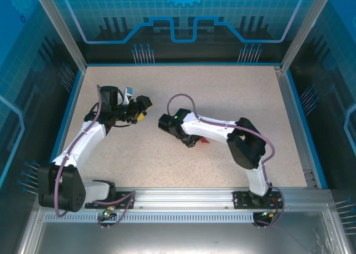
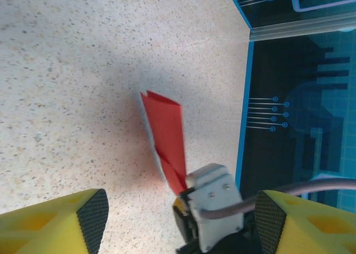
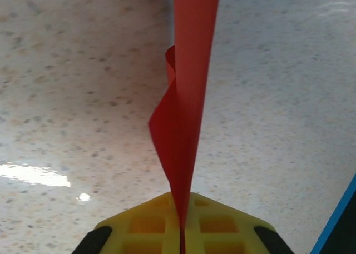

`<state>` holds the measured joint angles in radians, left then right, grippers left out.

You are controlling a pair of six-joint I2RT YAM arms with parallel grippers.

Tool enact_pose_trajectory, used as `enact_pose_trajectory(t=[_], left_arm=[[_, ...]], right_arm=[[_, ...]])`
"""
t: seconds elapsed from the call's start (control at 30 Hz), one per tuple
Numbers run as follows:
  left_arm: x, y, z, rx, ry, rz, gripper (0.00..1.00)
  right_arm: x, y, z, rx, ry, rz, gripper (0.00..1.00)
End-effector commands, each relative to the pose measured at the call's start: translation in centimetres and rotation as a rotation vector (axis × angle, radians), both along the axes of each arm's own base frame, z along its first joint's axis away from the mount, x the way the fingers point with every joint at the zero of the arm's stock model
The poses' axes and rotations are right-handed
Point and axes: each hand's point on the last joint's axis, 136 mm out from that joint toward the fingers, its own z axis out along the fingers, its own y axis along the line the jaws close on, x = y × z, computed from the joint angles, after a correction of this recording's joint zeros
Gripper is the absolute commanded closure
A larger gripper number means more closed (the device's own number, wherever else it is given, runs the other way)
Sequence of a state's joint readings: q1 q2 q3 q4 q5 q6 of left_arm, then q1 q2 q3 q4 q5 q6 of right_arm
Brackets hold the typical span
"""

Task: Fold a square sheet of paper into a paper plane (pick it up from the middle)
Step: Turn over the paper at the center of the table.

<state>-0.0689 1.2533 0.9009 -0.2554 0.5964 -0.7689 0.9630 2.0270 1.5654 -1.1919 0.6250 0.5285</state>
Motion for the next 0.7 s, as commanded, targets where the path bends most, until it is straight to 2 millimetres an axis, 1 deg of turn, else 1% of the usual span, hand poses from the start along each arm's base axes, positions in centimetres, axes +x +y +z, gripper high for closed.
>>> enact_pose_trajectory(t=[0.0,0.07,0.2,0.23,0.3,0.33,0.4,0.47,0.53,0.6,0.67], left_arm=[[-1.2,0.7,1.2,0.002,-0.018,-0.023,0.26],[-1.5,0.8,1.2,0.004,-0.009,-0.029,0.26],[-1.9,1.0,0.7,0.008,0.011,-0.035,0.26],[-2.0,1.0,0.7,0.008,0.012,-0.038,0.26],[-2.1,1.0,0.5,0.009,0.020,-0.044,0.26],[-2.1,1.0,0.6,0.011,0.020,-0.047,0.26],[-2.3,1.0,0.3,0.012,0.029,-0.050,0.26],[-2.5,0.8,-0.2,0.004,0.045,-0.055,0.26],[-2.7,0.4,-1.0,-0.017,0.064,-0.060,0.26],[-3.1,-0.4,-2.0,-0.016,0.082,-0.073,0.27],[-3.5,-1.7,-3.1,-0.002,0.095,-0.096,0.27]], right_arm=[[-1.5,2.6,-0.7,0.098,0.071,-0.014,0.90],[-1.9,4.1,-1.3,0.160,0.095,-0.009,0.86],[-2.4,6.3,-2.1,0.261,0.149,-0.009,0.74],[-2.6,7.1,-2.2,0.301,0.166,-0.007,0.69],[-2.8,8.4,-1.9,0.397,0.188,-0.012,0.61],[-2.9,9.1,-1.6,0.461,0.207,-0.019,0.59],[-2.7,9.7,-0.7,0.569,0.213,-0.041,0.56],[-2.6,9.9,0.4,0.683,0.231,-0.058,0.52],[-2.4,9.4,1.7,0.797,0.238,-0.084,0.50],[-2.2,8.1,2.4,0.842,0.232,-0.109,0.49],[-1.7,5.9,2.9,0.851,0.212,-0.149,0.49]])
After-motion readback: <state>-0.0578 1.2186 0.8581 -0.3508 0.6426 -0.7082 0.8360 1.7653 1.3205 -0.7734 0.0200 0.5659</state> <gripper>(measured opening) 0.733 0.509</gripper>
